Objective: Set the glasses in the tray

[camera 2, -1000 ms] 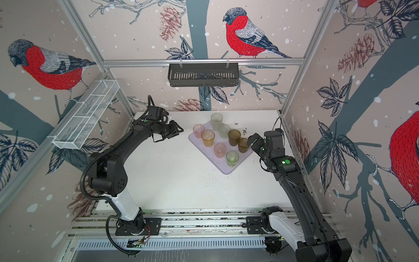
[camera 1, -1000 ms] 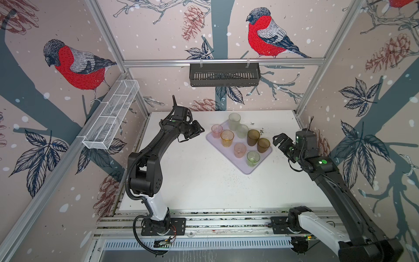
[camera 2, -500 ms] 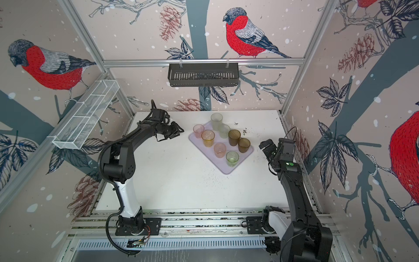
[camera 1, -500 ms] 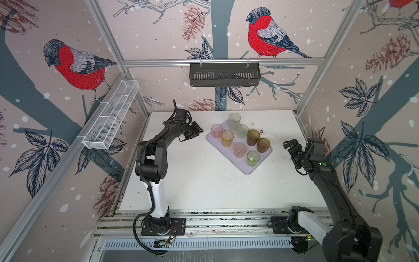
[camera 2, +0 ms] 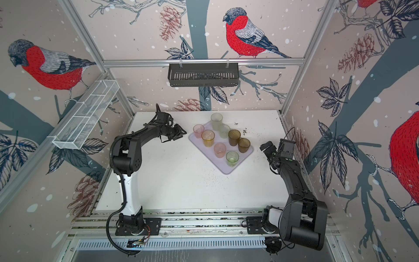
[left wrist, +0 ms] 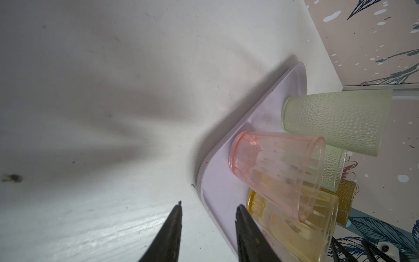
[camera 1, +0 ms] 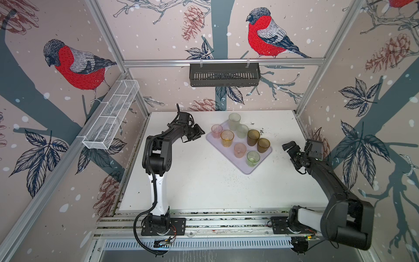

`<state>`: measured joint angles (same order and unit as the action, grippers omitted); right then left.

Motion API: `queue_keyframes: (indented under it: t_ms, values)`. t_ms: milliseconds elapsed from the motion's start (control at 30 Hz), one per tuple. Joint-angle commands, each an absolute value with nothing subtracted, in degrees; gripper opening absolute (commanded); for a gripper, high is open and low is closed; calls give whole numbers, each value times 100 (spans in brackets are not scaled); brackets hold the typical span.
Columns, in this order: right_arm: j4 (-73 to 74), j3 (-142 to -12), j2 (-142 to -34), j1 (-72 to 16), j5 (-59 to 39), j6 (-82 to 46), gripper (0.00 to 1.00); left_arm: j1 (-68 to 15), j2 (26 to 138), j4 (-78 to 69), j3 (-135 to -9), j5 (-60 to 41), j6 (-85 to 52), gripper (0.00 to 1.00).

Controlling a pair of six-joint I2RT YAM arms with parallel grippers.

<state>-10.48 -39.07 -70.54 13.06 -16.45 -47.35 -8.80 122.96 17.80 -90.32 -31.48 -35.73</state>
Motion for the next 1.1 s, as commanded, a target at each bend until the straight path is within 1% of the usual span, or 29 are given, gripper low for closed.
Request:
queue_keyframes:
  t_ms: [0, 467, 833, 967, 1067]
  values:
    - [-964, -3923, -7154, 1301, -1661, -4474, 100, -870, 12350, 1368, -8988, -3230, -3438, 41]
    - [-896, -3936, -7619, 1213, -1634, -4404, 100, -953, 12628, 1038, -8799, -3344, -3344, 35]
    - [-906, -3885, -7594, 1072, -1582, -4419, 100, -1150, 12806, 1074, -8910, -3167, -3235, 34]
    - [-966, -3863, -7523, 1079, -1539, -4355, 100, -1177, 12914, 1128, -8950, -3004, -3167, 31]
    - [-979, -3817, -7488, 1101, -1521, -4316, 100, -1173, 12974, 1126, -8926, -2942, -3138, 26]
